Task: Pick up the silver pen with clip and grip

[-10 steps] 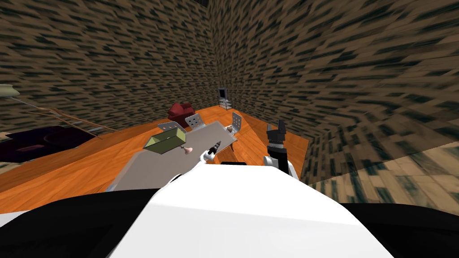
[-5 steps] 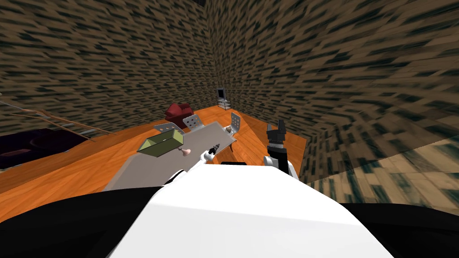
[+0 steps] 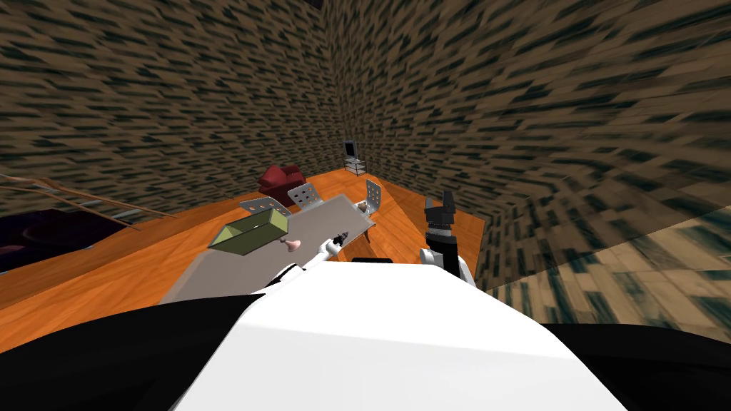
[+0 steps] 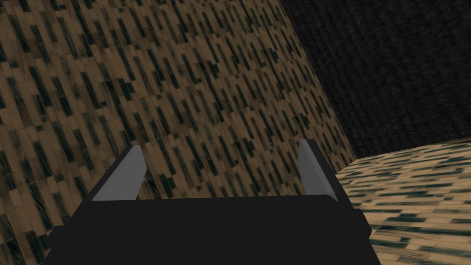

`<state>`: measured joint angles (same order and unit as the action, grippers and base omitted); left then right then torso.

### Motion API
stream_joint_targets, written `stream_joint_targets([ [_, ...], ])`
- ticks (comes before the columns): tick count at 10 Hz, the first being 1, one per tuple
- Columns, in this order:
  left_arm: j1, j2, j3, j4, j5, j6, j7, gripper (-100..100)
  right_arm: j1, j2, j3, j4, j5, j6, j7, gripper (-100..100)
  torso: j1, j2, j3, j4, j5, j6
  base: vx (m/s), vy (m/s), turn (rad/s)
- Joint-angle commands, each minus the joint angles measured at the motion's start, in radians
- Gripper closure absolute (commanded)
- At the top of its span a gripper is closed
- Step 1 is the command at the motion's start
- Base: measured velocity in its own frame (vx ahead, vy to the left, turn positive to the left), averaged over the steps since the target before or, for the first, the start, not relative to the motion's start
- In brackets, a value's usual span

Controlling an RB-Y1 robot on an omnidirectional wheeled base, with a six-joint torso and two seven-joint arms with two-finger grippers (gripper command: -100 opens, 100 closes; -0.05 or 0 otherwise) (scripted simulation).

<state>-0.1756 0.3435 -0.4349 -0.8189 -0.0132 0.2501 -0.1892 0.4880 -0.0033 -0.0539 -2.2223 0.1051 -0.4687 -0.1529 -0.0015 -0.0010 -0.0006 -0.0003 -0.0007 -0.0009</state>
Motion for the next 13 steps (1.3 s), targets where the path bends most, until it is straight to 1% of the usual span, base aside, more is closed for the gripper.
stream_joint_targets([
  [1,-0.037,0.001,-0.023,0.050,-0.001,0.050,-0.004,-100,0.000,0.000,0.000,0.000,0.000,0.000,0.000,0,0.000,0.000,0.000,0.000,0.000,0.000,0.044,-0.030,-0.078],
  [3,-0.037,0.001,-0.023,0.078,-0.001,0.051,-0.004,-100,0.000,0.000,0.000,0.000,0.000,0.000,0.000,0,0.000,-0.001,0.000,0.000,0.000,0.000,0.027,-0.014,-0.004],
  [4,-0.061,0.000,-0.037,0.105,-0.002,0.078,-0.006,-100,0.000,0.000,0.000,0.000,0.000,0.000,0.000,0,0.001,0.001,0.000,0.000,0.000,0.000,0.020,-0.009,-0.043],
  [5,-0.083,-0.002,-0.051,0.149,-0.003,0.104,-0.008,-100,0.000,0.000,0.000,0.000,0.000,0.000,0.000,0,0.000,0.000,0.000,0.000,0.000,0.000,0.037,-0.025,-0.073],
  [6,-0.083,-0.002,-0.051,0.173,-0.003,0.104,-0.008,-100,0.000,0.000,0.000,0.000,0.000,0.000,0.000,0,0.000,0.000,0.000,0.000,0.000,0.000,0.037,-0.020,-0.020],
  [8,-0.124,-0.006,-0.075,0.251,-0.006,0.150,-0.011,-100,0.000,0.000,0.000,0.000,0.000,0.000,0.000,0,0.000,-0.001,0.000,0.000,0.000,0.000,0.043,-0.025,-0.040],
  [9,-0.143,-0.007,-0.085,0.280,-0.007,0.170,-0.013,-100,0.000,0.000,0.000,0.000,0.000,0.000,0.000,0,-0.001,-0.001,-0.001,0.000,0.000,0.000,0.047,-0.042,-0.065],
  [10,-0.143,-0.007,-0.085,0.290,-0.007,0.170,-0.013,-100,0.000,0.000,0.000,0.000,0.000,0.000,0.000,0,-0.002,-0.001,-0.001,0.000,0.000,0.000,0.039,-0.027,-0.015],
  [13,-0.186,-0.006,-0.111,0.375,-0.009,0.217,-0.016,-100,0.000,0.000,0.000,0.000,0.000,0.000,0.000,0,0.000,0.000,0.000,0.000,0.000,0.000,0.036,-0.020,-0.036],
])
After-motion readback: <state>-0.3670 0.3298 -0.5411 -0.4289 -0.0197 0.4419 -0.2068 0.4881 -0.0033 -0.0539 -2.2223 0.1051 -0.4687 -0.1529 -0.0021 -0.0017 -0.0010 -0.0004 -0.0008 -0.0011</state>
